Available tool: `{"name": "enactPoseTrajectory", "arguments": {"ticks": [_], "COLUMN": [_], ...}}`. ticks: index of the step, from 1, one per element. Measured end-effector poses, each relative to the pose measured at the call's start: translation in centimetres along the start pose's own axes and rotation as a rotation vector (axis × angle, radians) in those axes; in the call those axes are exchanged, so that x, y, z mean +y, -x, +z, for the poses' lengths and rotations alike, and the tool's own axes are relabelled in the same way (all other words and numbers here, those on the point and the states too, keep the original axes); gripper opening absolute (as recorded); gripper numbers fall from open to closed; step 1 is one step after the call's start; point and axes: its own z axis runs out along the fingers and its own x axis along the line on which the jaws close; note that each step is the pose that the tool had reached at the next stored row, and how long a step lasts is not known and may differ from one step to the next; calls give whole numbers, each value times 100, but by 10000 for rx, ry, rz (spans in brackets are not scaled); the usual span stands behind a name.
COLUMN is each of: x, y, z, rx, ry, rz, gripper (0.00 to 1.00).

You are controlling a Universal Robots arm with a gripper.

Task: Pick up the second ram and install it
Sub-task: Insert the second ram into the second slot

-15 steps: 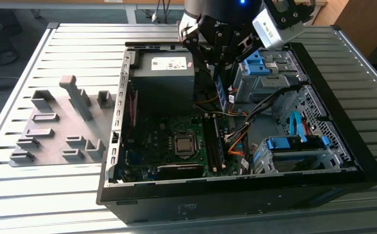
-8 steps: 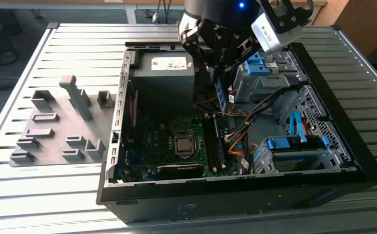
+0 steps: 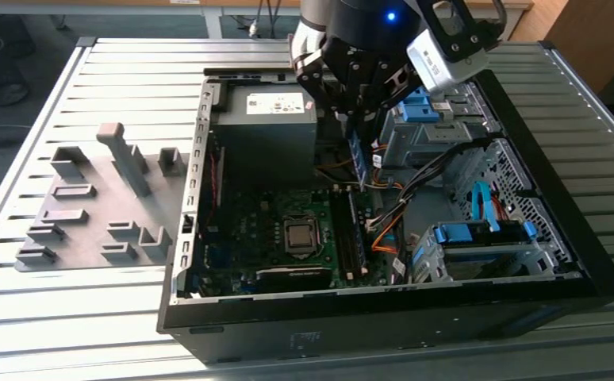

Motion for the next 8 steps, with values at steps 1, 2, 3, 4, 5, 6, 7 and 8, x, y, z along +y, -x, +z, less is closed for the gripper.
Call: {"name": "enactPoseTrajectory", "arguments": {"ticks": [1,2,3,4,5,6,7,8], "x": [0,0,0,0,0,-1,-1,-1], "y": [0,0,0,0,0,0,0,-1], "z": [4,8,13,16,19,25,33,41], "rx": [0,1,0,1,1,4,15,26], "ry": [-1,-2,0,-7,-20,-28,-32,-32], "rz": [0,0,0,0,-1,-1,0,1], "gripper": [14,14,14,14,14,14,14,14]}}
